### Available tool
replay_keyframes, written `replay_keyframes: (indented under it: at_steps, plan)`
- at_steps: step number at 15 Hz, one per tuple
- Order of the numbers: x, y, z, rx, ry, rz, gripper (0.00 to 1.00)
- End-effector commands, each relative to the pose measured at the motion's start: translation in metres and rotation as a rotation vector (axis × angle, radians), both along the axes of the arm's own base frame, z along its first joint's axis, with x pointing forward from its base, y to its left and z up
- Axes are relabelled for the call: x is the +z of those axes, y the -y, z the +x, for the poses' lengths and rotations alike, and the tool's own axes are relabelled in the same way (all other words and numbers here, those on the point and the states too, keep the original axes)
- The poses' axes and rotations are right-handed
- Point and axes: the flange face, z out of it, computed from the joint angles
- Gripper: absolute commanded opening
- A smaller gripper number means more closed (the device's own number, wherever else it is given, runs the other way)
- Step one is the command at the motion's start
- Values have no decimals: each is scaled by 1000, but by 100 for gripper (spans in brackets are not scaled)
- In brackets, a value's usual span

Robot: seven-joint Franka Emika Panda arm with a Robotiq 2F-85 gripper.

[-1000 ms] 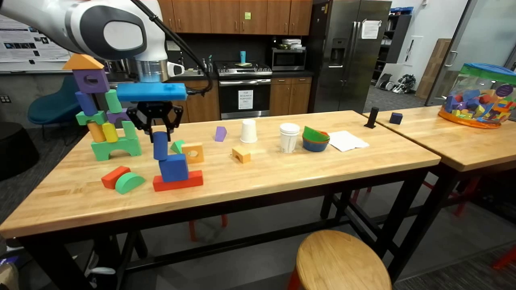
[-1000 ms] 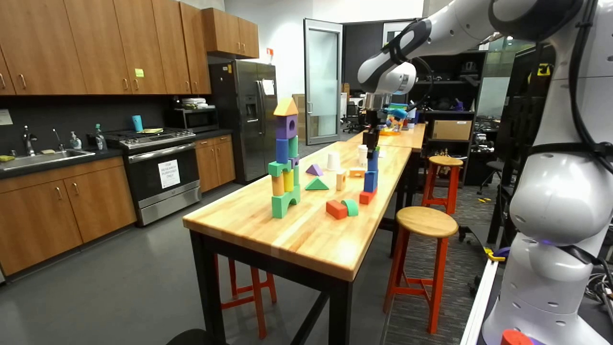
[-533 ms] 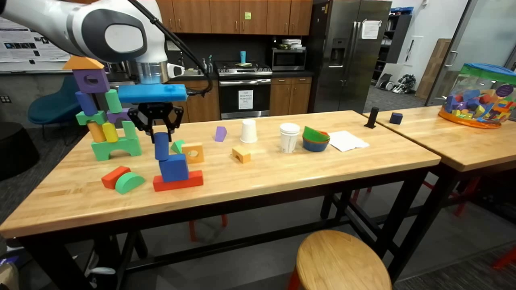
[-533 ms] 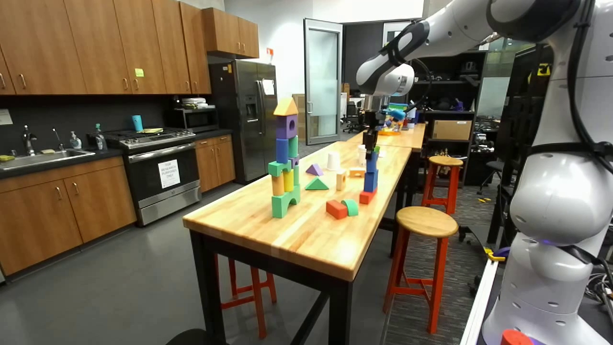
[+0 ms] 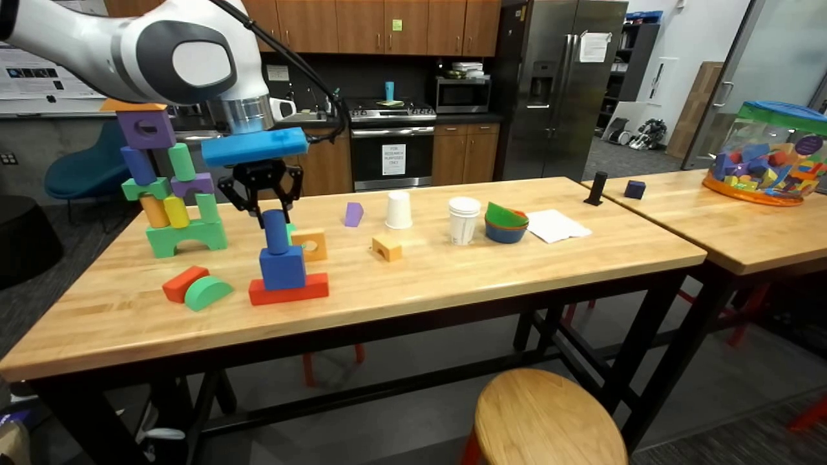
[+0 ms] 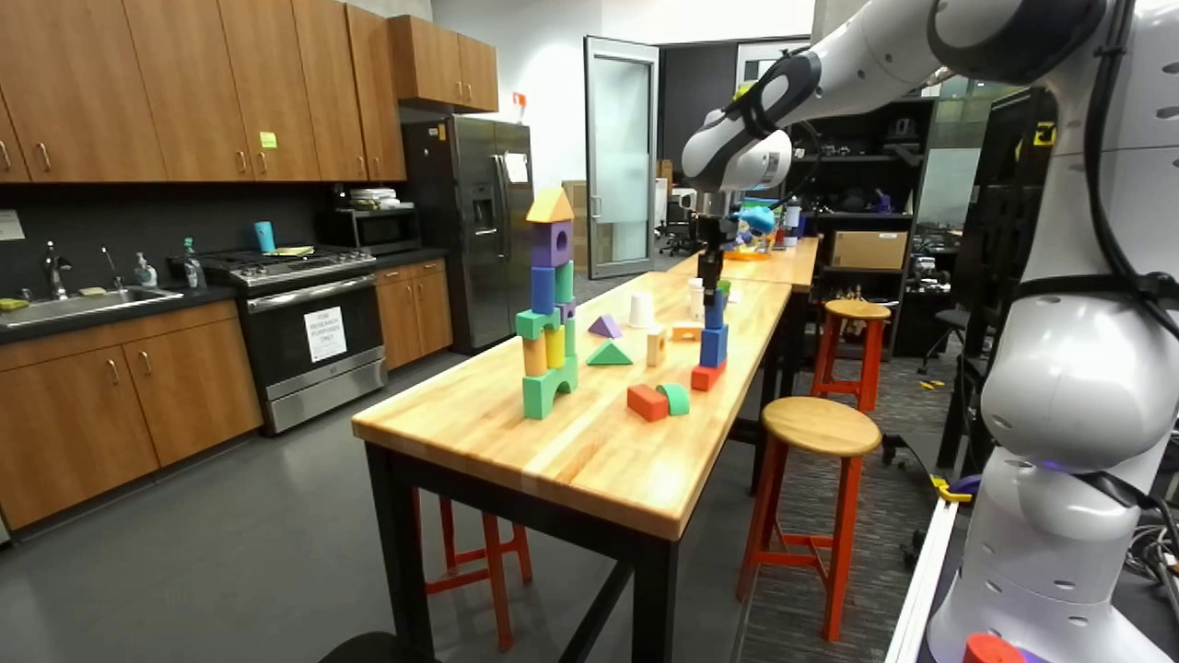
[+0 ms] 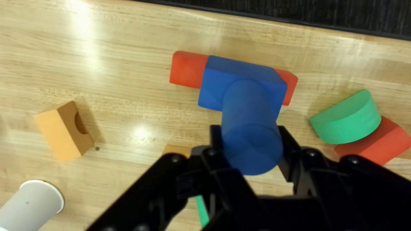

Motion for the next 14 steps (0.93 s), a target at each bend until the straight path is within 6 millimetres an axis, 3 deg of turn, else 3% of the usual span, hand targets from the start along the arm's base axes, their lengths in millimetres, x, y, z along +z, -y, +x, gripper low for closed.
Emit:
replay_keyframes:
  at_steps: [1,9,14]
  plan:
    - [1,0,3,-1,2,-28,17]
    - [4,0,2,-16,-5,-17,17]
    - [21,-1,-5,-16,2,7,17]
